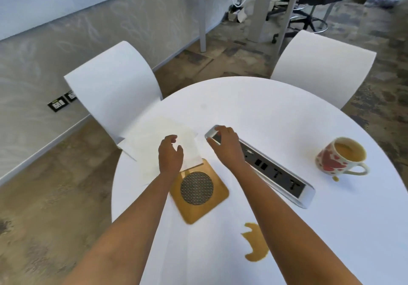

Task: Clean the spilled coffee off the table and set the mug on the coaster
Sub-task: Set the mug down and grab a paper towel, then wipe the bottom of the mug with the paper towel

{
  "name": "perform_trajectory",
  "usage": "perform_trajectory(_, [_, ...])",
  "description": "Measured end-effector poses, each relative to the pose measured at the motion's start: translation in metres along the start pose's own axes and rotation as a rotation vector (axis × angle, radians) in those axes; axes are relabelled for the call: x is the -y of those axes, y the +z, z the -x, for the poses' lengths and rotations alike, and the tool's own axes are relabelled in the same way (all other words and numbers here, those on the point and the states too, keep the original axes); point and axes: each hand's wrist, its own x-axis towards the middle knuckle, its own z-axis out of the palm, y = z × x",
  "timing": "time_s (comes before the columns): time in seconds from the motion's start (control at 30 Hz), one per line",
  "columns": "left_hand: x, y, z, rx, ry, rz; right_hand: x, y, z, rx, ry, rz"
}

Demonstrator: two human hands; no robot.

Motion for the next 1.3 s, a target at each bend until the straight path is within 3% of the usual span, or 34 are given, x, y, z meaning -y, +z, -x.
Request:
perform_trajectory(0.3, [0.064,-0.043,-0.038,0.01,-0.13,-0.148,0.01,0.096,-0.013,0.136,0.222,0.093])
perform_trajectory(0.57, [0.09,-0.05,-0.048,-0.032,-0.259,-0.142,0.004,0.129,-0.021,0.076,0.277,0.237])
perform_trajectory(0.9, [0.086,-0.053,-0.058,-0.142,-0.442,0.109,0.003,0.129,-0.033,0.08,0.424,-0.043])
perform_trajectory(1.03, [0.073,-0.053,-0.057,-0.178,-0.472,0.222,0.004,0.119,-0.03,-0.01,0.486,-0.206])
perform_trajectory(1.2, [0.049,-0.047,-0.05,-0.151,-0.37,0.355,0.024,0.104,-0.021,-0.214,0.295,-0.379])
perform_trajectory(1.3, [0.023,-0.038,-0.043,-0.069,-0.335,0.418,0.036,0.096,-0.009,-0.199,0.128,-0.5])
